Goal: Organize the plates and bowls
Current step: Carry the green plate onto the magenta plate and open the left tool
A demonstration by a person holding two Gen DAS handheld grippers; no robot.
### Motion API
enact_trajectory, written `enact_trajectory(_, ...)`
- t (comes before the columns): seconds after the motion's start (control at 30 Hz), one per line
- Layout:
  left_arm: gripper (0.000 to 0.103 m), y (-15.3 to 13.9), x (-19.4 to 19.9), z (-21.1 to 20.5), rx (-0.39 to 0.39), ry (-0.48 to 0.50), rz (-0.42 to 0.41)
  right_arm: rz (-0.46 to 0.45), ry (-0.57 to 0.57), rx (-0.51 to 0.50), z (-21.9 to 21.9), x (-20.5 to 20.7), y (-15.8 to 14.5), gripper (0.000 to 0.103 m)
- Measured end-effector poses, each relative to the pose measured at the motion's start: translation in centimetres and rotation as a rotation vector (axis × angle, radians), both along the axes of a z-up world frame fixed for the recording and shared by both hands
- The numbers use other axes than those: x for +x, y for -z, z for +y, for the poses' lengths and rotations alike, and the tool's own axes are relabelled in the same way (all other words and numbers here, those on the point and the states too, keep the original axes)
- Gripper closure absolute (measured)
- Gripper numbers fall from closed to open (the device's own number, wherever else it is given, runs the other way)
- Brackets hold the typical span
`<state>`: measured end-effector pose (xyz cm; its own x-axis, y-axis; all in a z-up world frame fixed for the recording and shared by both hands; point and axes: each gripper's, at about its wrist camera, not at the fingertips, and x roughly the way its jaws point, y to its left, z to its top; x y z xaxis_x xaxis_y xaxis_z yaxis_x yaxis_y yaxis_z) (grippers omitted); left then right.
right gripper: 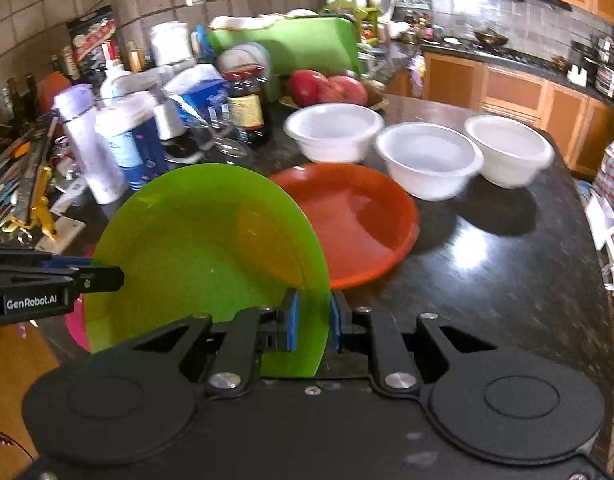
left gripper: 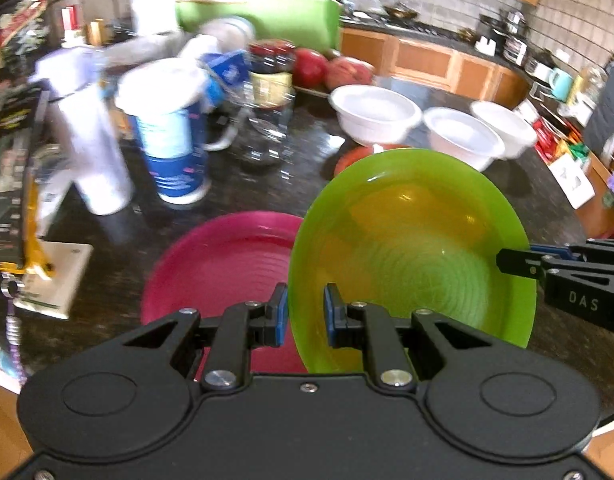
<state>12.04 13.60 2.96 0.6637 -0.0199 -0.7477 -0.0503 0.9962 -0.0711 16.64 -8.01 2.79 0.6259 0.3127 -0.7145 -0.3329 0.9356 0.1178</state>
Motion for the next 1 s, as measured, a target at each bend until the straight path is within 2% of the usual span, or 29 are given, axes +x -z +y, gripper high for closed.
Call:
enact_trajectory(0.17,0.079,-0.3,-0.1,3.1,0.035,-0.055,-0.013,0.009,-0.048,0.023,3.8,1.1,-0.2,0.085)
enact_trajectory(0.37,0.079,0.4,0.2,6.1,0.048,-0.075,0.001,0.036,-0.06,0.033,7.4,1.7,0.6,0.084)
enact_trajectory(0.7,0.079,1.9,1.6,9.0,0.02,-0.022,0.03,0.081,0.012,0.028,9.9,2.1,2.5,0.084)
enact_trajectory(1.0,0.079,2.8,2.8,9.9,0.009,0.042,0.037,0.084,0.084,0.022,10.4,1.9,3.0,0.084)
